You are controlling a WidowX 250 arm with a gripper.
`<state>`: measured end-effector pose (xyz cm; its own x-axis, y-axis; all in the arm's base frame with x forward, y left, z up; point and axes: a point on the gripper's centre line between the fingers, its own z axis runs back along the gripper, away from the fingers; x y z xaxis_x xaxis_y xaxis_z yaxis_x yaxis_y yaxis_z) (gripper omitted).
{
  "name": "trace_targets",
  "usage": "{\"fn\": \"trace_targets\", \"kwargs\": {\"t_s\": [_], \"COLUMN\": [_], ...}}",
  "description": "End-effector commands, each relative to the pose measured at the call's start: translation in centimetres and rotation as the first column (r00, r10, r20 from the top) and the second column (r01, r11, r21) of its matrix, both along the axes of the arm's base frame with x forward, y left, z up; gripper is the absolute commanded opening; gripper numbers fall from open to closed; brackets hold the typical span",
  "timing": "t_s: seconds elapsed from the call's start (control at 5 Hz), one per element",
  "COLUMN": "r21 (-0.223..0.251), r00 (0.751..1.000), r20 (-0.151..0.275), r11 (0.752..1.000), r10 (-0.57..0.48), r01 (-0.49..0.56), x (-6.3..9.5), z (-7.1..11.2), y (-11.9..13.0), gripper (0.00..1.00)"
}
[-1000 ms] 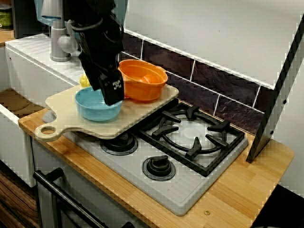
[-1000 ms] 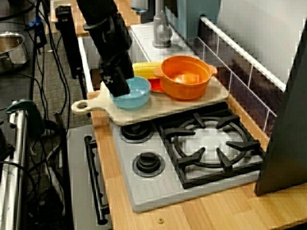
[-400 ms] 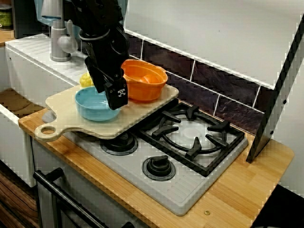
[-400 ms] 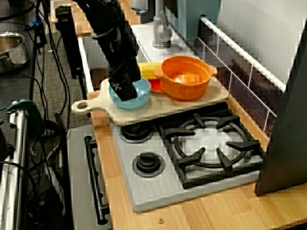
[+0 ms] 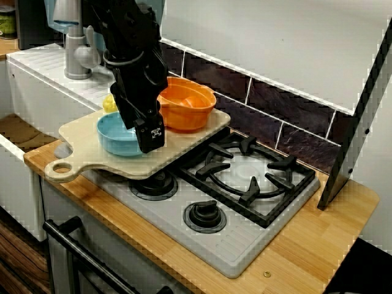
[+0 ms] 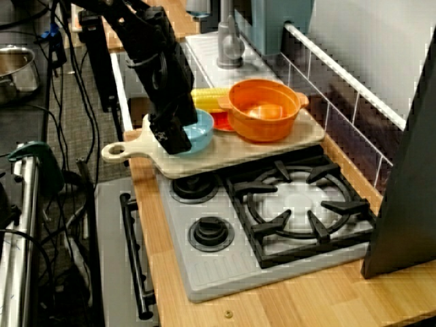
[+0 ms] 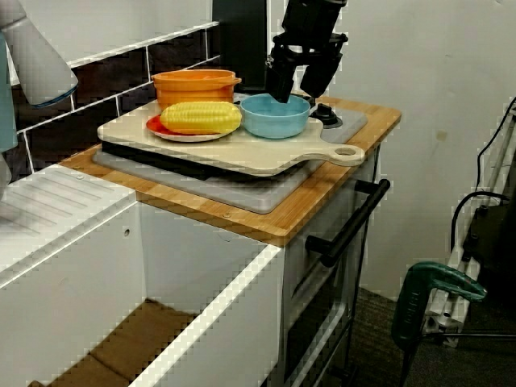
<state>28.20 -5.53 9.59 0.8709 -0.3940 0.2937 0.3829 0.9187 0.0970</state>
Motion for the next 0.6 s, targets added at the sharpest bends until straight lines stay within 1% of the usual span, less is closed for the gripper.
{"fn": "trace_targets", "kwargs": {"t_s": [0.0,0.2,0.4], "r21": [0.039,0.054,0.058], "r00": [1.0,1.0,1.0], "r20": [0.014,0.011,0.002], "r11": [0.999,0.998,0.998], "r10": [0.001,0.007,0.027], "r01": [-0.001,-0.008,-0.027], "x": [0.19,0.35,0.71], "z": [-0.76,-1.24,-1.51], "y": [0.3,0.59,0.88], "gripper": [1.0,1.0,1.0]}}
